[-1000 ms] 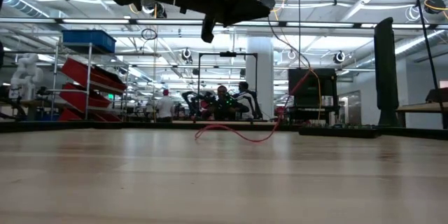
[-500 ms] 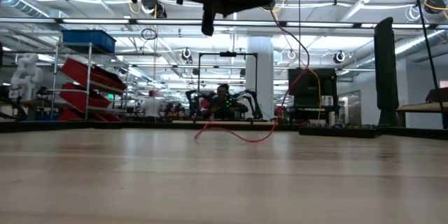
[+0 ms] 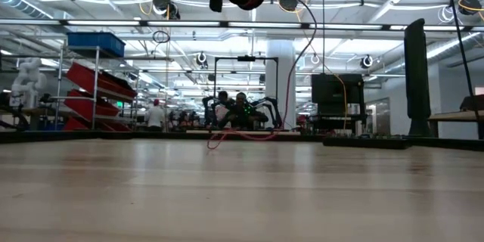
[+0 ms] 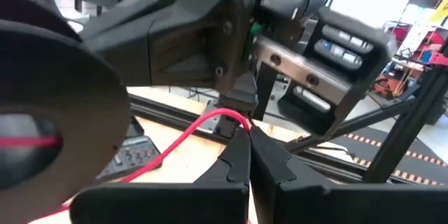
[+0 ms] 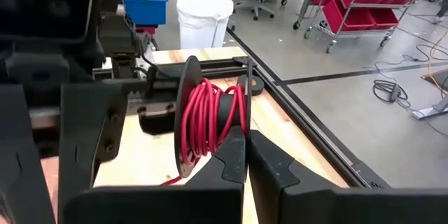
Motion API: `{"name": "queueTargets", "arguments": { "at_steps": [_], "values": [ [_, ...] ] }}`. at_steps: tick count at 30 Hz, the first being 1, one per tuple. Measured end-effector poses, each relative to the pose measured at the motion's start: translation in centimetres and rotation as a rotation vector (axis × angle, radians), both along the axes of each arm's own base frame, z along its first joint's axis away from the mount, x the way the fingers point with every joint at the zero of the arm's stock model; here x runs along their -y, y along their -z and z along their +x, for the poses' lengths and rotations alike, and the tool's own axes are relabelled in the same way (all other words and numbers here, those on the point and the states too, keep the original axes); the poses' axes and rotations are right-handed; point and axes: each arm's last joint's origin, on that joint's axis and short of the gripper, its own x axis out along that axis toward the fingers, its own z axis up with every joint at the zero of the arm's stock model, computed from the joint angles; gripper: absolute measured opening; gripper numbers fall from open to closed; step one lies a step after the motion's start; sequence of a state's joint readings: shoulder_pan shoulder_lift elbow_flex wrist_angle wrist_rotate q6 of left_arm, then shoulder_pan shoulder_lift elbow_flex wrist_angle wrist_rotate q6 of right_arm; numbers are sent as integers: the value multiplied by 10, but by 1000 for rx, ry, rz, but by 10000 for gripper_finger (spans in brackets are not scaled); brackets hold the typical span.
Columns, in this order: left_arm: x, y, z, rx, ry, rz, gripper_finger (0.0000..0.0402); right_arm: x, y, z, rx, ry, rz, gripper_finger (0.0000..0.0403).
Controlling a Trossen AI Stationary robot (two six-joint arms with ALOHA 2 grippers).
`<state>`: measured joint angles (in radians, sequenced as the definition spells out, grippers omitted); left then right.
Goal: Coil cords
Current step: Coil the red wire into the spool
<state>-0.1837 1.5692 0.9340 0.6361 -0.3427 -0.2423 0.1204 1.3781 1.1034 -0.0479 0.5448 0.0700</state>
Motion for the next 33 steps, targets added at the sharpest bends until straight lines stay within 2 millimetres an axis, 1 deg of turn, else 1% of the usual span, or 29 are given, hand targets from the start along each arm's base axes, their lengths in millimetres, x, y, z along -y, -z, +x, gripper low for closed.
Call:
{"name": "queueTargets", "arguments": {
  "at_steps": [3, 10, 14, 19, 24, 29, 33],
  "values": [
    [0, -5, -3, 13, 1, 13, 0, 0, 0, 0, -2, -1, -1, 0],
    [-3, -26, -15, 69, 41, 8, 0, 0, 3, -1, -41, -4, -12, 0],
    [-6, -35, -26, 30, 43, 16, 0, 0, 4, -2, -53, -7, -13, 0],
    [-10, -41, -38, -41, 38, 26, 0, -1, 4, -1, -55, -25, -7, 0],
    [2, -30, -42, -162, 90, 40, 0, 0, 3, -1, -43, -21, -8, 0],
    [15, -6, -32, -264, 122, 62, 0, 0, 2, -1, -28, -14, -8, 0],
    [20, 16, -21, -329, 109, 72, 0, 0, 2, -1, -27, -1, -11, 0]
  ]
}}
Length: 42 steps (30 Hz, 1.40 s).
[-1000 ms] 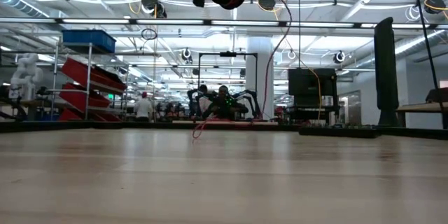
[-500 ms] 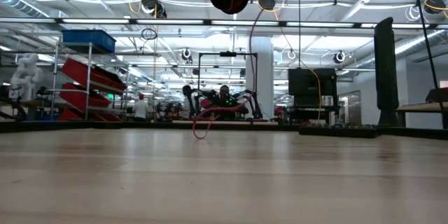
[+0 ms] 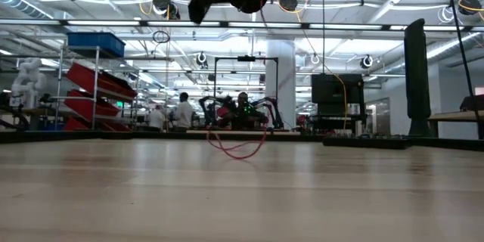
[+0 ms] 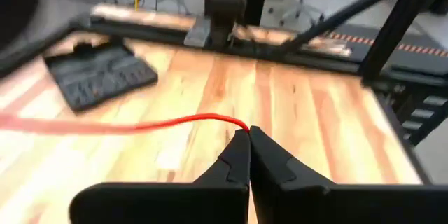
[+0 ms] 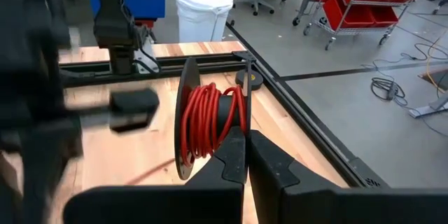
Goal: Coil cords
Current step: Coil the red wire into the spool
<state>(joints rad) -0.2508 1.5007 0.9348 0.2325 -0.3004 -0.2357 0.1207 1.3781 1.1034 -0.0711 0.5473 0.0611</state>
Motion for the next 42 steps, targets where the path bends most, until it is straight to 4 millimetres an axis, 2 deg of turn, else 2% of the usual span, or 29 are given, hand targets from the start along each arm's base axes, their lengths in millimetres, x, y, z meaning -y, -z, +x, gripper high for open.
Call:
{"name": "queueTargets", "arguments": {
  "at_steps": [4, 7, 15, 19, 23, 31, 35, 42],
  "values": [
    [2, 18, 8, -44, -15, -29, 2, 0, 0, 0, 0, 1, 2, 0],
    [8, 18, 9, -25, 8, -40, 19, 0, 1, 0, -6, 2, 2, 0],
    [32, -1, -4, 49, 91, -64, 120, 0, 1, 0, -13, 6, 0, 0],
    [45, -10, -15, 76, 87, -55, 148, 0, 1, 0, -14, 4, -1, 0],
    [49, -19, -26, 98, -44, -6, 151, -1, 1, -1, -13, -1, 0, 0],
    [52, -24, -40, 105, -344, 211, 152, -1, 1, 0, -11, -1, 2, 0],
    [44, -20, -36, 95, -434, 241, 152, -2, 1, 0, -5, -2, 2, 0],
    [23, -1, -22, 26, -614, 321, 152, -2, 1, 0, -6, -6, 2, 0]
  ]
}}
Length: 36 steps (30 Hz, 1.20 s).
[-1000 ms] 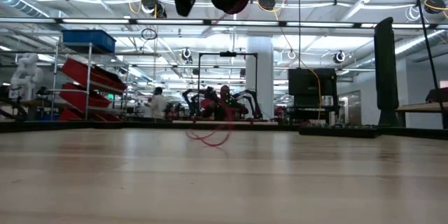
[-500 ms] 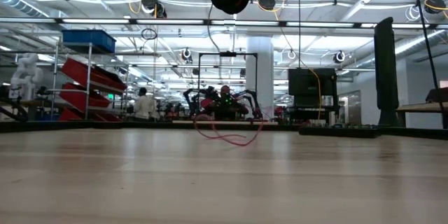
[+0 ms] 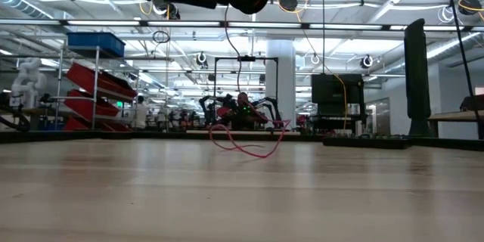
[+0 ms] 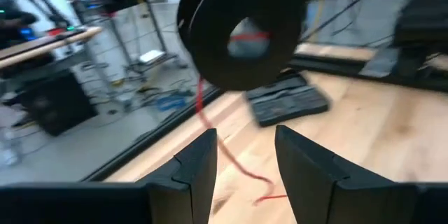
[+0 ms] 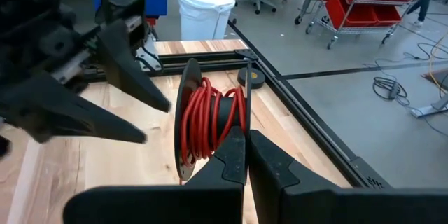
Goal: Coil cords
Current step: Coil the red wire into the spool
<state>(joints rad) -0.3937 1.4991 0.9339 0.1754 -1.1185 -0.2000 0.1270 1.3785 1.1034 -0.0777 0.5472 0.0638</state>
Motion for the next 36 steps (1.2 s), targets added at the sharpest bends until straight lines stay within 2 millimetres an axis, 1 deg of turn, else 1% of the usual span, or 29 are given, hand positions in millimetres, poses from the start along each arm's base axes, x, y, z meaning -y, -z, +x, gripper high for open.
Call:
{"name": "queueTargets", "arguments": {
  "at_steps": [4, 10, 15, 21, 25, 36],
  "values": [
    [-9, 6, 5, -26, -37, 15, 152, -1, 0, 0, -1, -7, 1, 0],
    [-26, 16, 8, -54, -30, -5, 152, -1, 0, 0, -2, -8, 1, 0],
    [-37, 28, 7, -15, 5, -51, 152, -1, 0, 0, -2, -8, 0, 0],
    [-42, 35, 4, 32, 16, -55, 145, -2, 0, 0, -4, -10, -3, 0],
    [-43, 36, 4, 30, 15, -54, 120, -2, 0, 0, -3, -10, -3, 0],
    [-44, 35, 4, 24, 20, -38, 12, -2, 0, 0, -3, -10, -3, 0]
  ]
}}
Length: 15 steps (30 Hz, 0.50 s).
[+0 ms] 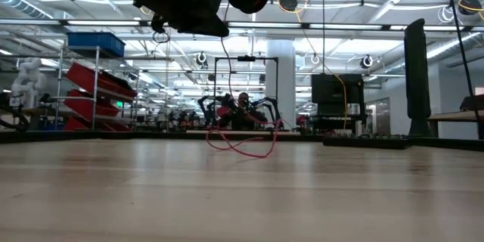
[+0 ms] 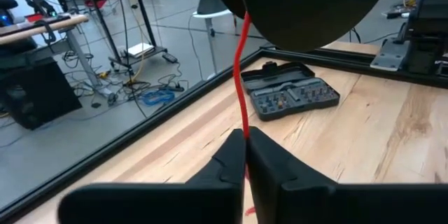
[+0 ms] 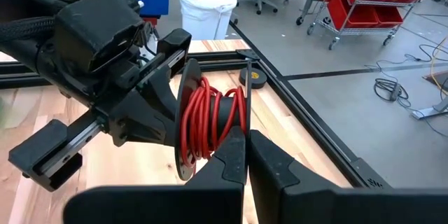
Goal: Coil cords
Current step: Coil the red wire into the spool
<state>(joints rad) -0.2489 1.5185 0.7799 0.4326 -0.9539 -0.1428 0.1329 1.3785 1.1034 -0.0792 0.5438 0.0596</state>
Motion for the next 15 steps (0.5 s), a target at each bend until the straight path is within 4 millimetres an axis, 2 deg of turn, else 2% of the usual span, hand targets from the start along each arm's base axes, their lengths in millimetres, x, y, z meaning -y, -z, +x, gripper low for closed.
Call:
{"name": "queueTargets", "arguments": {
  "at_steps": [7, 15],
  "values": [
    [-3, 0, 0, 3, -9, -6, 4, 0, -2, 1, 23, 1, 7, 0],
    [-18, -5, 6, 95, 14, -82, 2, -1, -9, 3, 138, -3, 97, 0]
  ]
}}
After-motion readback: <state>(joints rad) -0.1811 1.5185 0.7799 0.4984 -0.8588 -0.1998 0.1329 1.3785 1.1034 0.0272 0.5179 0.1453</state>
